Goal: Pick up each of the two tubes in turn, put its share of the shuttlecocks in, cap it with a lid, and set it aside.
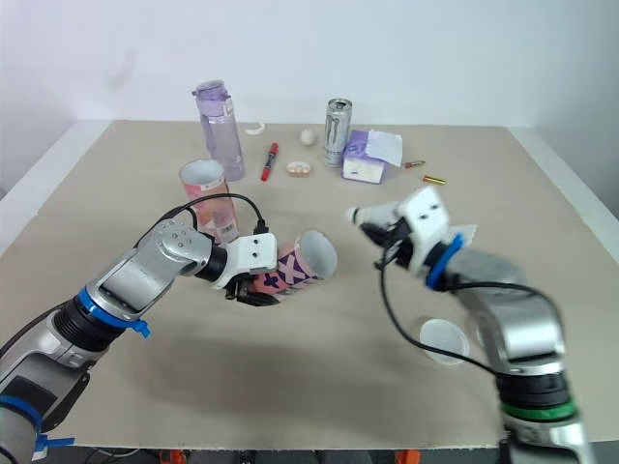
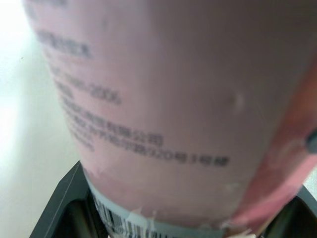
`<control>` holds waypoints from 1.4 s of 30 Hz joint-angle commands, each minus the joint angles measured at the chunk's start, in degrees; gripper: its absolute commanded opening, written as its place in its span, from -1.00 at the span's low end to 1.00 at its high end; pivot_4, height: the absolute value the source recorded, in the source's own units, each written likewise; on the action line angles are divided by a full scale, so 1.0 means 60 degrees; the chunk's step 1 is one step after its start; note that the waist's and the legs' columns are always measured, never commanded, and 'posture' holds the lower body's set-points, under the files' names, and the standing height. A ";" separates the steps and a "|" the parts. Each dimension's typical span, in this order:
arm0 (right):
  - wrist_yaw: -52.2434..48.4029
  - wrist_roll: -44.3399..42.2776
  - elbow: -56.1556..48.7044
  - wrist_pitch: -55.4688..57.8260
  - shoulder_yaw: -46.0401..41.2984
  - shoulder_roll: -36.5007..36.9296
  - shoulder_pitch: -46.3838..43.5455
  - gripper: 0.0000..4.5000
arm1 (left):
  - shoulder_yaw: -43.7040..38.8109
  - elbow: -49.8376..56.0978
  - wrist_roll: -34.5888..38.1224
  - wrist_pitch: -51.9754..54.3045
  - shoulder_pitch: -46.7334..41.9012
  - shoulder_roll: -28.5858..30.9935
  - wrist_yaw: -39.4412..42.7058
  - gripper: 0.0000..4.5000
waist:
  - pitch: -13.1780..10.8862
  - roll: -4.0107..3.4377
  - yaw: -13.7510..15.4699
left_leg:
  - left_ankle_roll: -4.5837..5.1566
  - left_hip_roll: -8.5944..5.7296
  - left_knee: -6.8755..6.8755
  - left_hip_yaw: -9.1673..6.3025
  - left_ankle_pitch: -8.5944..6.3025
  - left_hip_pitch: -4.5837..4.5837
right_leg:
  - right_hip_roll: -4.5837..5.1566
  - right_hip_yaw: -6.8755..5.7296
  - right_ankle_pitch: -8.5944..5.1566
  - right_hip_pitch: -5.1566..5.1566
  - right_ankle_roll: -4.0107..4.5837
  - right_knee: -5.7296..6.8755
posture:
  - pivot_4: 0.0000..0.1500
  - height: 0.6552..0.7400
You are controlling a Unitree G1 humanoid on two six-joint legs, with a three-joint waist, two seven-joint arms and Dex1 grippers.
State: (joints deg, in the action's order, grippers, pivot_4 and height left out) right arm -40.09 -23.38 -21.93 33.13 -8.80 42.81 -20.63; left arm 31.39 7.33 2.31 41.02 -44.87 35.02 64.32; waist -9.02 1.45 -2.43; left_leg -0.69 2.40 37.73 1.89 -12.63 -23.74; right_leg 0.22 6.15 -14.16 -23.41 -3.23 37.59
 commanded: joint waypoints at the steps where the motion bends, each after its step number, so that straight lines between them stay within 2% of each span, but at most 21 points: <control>1: -0.1545 -0.0185 -0.0844 -0.1428 -0.0561 0.0909 0.0231 -0.99 | 0.0066 -0.0283 -0.0275 -0.0039 0.0013 0.0070 -0.0055 0.30 | -0.0001 0.0000 0.0004 | 0.0000 -0.0002 -0.0002 -0.0002 0.0000 -0.0001 | 0.0000 -0.0001 0.0000 -0.0002 0.0001 0.0000 | 1.00 1.00; 5: -0.2692 -0.0294 -0.1681 -0.2355 -0.0384 0.1489 0.0669 -0.99 | 0.0105 -0.0389 -0.0274 -0.0073 -0.0044 -0.0034 -0.0045 0.30 | -0.0002 0.0001 0.0004 | 0.0000 -0.0004 -0.0005 -0.0012 0.0001 0.0001 | -0.0002 -0.0004 -0.0002 0.0003 0.0004 -0.0001 | 1.00 1.00; 18: -0.2895 0.0436 -0.1440 -0.3059 0.1143 0.1187 0.0297 -0.99 | 0.0045 -0.0392 -0.0250 0.0084 -0.0196 -0.0155 -0.0037 0.30 | -0.0003 0.0005 0.0003 | 0.0001 -0.0036 0.0004 -0.0031 0.0005 -0.0007 | 0.0015 0.0002 -0.0005 0.0008 -0.0004 -0.0002 | 1.00 1.00; 22: -0.2898 0.0445 -0.1384 -0.3030 0.1338 0.1125 0.0071 -0.37 | 0.0032 -0.0396 -0.0257 0.0102 -0.0205 -0.0164 -0.0048 0.30 | -0.0003 0.0006 0.0013 | 0.0001 -0.0039 0.0004 -0.0034 0.0005 -0.0010 | 0.0016 0.0001 -0.0004 0.0008 -0.0004 -0.0001 | 1.00 1.00; 28: -0.2320 -0.0535 -0.1473 -0.2148 0.0563 0.0787 0.0135 0.88 | 0.0040 -0.0354 -0.0264 0.0130 -0.0174 -0.0137 -0.0024 0.30 | -0.0003 0.0006 0.0014 | 0.0001 -0.0039 0.0003 -0.0040 0.0005 -0.0012 | 0.0017 -0.0003 -0.0011 0.0009 -0.0007 -0.0001 | 1.00 1.00; 29: -0.2079 -0.0839 -0.1427 -0.1860 0.0231 0.0647 0.0212 0.98 | 0.0043 -0.0347 -0.0265 0.0128 -0.0169 -0.0132 -0.0017 0.30 | -0.0003 0.0006 0.0018 | 0.0001 -0.0040 0.0003 -0.0041 0.0005 -0.0014 | 0.0017 -0.0003 -0.0011 0.0008 -0.0008 -0.0001 | 1.00 1.00; 31: -0.1448 -0.1486 -0.1176 -0.1198 -0.0615 0.0333 0.0520 0.98 | 0.0051 -0.0335 -0.0263 0.0128 -0.0163 -0.0133 -0.0010 0.30 | -0.0004 0.0009 0.0026 | 0.0001 -0.0040 0.0003 -0.0048 0.0005 -0.0020 | 0.0018 -0.0007 -0.0008 0.0010 -0.0013 -0.0002 | 1.00 1.00; 36: -0.0205 -0.2032 -0.0076 -0.0502 -0.2427 -0.0364 0.1635 0.98 | 0.0082 -0.0361 -0.0265 0.0104 -0.0185 -0.0172 0.0013 0.30 | -0.0002 0.0014 0.0071 | 0.0001 -0.0049 0.0003 -0.0051 0.0005 -0.0029 | 0.0022 -0.0004 -0.0003 0.0010 -0.0037 -0.0005 | 1.00 1.00; 42: 0.0549 -0.1563 0.1776 -0.0516 -0.3211 -0.0706 0.2641 0.98 | 0.0108 -0.0360 -0.0261 0.0092 -0.0205 -0.0214 0.0046 0.30 | 0.0002 0.0002 0.0069 | 0.0002 -0.0053 0.0000 -0.0050 0.0005 -0.0025 | 0.0021 -0.0001 -0.0004 0.0010 -0.0037 -0.0004 | 1.00 1.00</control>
State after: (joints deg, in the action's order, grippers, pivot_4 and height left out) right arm -37.88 -32.85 -11.67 30.23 -25.81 38.66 -4.66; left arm 31.52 5.68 2.18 41.19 -45.94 33.56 65.21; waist -9.01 1.46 -2.02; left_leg -0.68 2.07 37.73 1.61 -12.60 -23.88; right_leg 0.35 6.18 -14.18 -23.35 -3.46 37.57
